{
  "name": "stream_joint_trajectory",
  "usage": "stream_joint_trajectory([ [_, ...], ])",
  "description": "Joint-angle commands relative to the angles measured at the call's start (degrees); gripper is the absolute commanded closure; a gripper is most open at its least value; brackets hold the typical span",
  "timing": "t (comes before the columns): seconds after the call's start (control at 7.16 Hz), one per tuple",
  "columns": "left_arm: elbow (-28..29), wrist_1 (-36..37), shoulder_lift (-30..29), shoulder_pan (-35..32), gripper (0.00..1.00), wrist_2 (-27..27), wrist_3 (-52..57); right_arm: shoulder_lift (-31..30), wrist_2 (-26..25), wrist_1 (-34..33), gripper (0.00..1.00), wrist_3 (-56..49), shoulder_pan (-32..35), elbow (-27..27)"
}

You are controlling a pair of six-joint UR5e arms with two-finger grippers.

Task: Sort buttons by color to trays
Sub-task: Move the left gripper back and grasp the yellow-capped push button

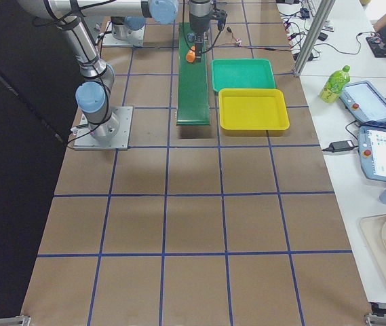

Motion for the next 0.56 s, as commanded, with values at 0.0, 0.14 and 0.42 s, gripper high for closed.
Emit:
stream_joint_trajectory([
  [0.0, -0.8, 3.0, -1.3, 1.4, 0.27, 0.2, 0.1, 0.1, -0.1, -0.1, 0.0, -0.1, 0.0, 0.0],
  [0.14, -0.9, 3.3, -1.5, 1.8, 0.75, 1.3, 0.1, 0.1, -0.1, -0.1, 0.0, 0.0, 0.0, 0.0],
  [0.42, -0.5, 2.6, 0.4, 1.6, 1.0, 6.0, -1.6, -0.1, 0.0, -0.3, 0.0, -0.4, -0.3, -0.4],
])
